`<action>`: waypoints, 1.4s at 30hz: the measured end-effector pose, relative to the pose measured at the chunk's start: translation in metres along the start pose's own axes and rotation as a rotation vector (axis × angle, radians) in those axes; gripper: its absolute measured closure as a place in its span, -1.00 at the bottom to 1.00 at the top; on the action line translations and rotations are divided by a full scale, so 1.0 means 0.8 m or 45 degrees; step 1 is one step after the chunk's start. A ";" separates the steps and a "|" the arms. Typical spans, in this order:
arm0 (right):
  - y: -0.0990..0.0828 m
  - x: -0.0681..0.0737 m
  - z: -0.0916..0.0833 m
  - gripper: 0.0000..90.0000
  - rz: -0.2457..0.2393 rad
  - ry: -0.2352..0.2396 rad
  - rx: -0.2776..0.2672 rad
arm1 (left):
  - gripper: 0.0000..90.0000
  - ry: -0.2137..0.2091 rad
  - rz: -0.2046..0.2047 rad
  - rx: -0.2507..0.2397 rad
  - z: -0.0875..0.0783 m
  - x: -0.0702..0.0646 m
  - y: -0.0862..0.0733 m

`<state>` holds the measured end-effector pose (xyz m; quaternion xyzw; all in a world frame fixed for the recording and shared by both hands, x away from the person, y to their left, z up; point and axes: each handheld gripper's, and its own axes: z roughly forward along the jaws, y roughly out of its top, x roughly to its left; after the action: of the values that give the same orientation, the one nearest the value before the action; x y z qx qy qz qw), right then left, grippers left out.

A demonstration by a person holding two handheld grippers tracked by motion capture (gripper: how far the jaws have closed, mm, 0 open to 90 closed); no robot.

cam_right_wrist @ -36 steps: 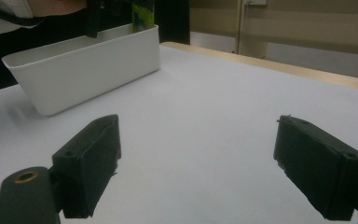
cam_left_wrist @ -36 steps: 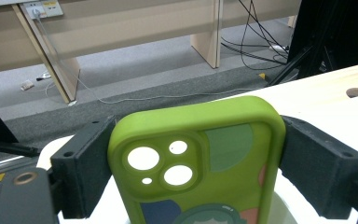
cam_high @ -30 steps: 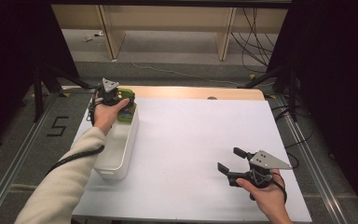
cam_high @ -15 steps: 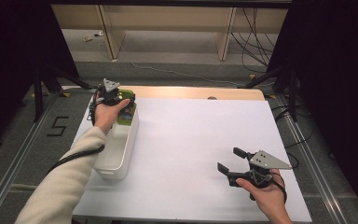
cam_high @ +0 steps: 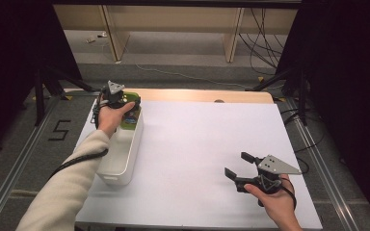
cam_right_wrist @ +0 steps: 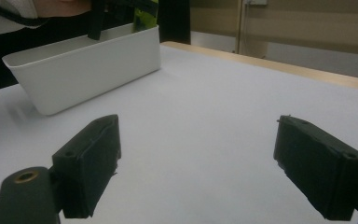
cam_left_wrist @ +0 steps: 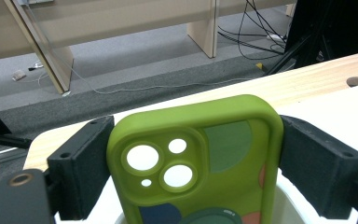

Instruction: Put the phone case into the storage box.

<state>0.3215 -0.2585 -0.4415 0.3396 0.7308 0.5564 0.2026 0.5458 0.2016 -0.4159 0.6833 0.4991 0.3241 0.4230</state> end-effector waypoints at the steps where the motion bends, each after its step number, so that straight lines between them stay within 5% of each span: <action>1: 0.000 0.000 0.000 -0.65 -0.002 0.000 -0.001 | -0.69 0.004 -0.007 -0.002 0.001 0.000 -0.001; 27: 0.000 0.000 0.000 -0.65 0.004 0.001 0.004 | -1.00 0.008 -0.002 -0.004 0.001 0.000 0.003; 42: 0.000 0.000 0.001 -0.65 0.005 0.001 0.005 | -1.00 -0.022 -0.014 -0.025 -0.009 -0.002 0.006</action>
<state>0.3216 -0.2582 -0.4419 0.3411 0.7313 0.5555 0.2008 0.5411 0.2016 -0.4083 0.6792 0.4960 0.3206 0.4358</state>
